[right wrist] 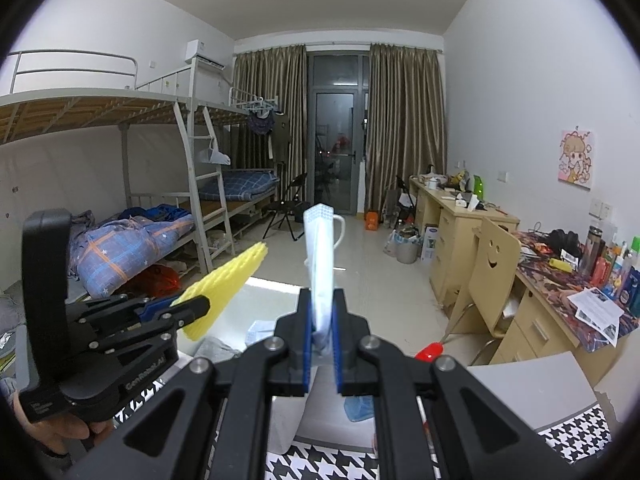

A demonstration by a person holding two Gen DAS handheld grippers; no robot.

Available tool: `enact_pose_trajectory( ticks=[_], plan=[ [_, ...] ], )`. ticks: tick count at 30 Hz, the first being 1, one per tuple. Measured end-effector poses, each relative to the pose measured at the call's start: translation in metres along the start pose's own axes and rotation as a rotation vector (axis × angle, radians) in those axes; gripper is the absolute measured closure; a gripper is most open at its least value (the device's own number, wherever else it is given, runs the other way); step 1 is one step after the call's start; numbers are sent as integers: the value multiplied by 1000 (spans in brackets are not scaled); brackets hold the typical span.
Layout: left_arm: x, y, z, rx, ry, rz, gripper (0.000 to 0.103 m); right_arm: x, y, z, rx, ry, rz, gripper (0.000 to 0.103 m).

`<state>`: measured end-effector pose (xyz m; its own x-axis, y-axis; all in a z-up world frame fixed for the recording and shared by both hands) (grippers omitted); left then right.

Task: Organize soft objects
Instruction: 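Open the left gripper to drop the yellow net into the box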

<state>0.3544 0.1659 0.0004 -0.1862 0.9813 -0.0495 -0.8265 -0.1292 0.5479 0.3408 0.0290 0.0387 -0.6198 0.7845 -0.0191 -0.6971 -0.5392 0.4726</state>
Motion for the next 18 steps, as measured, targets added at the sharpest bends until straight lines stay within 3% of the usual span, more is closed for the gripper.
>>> enact_pose_trajectory(
  ticks=[2, 4, 5, 18],
  plan=[
    [5, -5, 0, 14, 11, 10, 70, -1, 1, 0, -2, -3, -2, 92],
    [13, -7, -1, 17, 38, 35, 21, -3, 0, 1, -2, -3, -5, 92],
    [18, -5, -1, 1, 56, 50, 16, -3, 0, 1, -2, -4, -5, 92],
    [33, 30, -5, -58, 70, 137, 2, 8, -12, 2, 25, 6, 44, 92]
  ],
)
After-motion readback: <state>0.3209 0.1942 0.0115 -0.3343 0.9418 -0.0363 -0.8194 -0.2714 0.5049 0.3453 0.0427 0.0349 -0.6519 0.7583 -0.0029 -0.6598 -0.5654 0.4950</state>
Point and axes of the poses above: each gripper's, at about its wrist camera, not at the fingertips, and y roughly against the way its jaws point, x to its left, z to its top, the point moved 9 cm from there along -y, roughly the way its jaws point, and after that the axes turned 9 degrees about x, right-handed, at the moved point
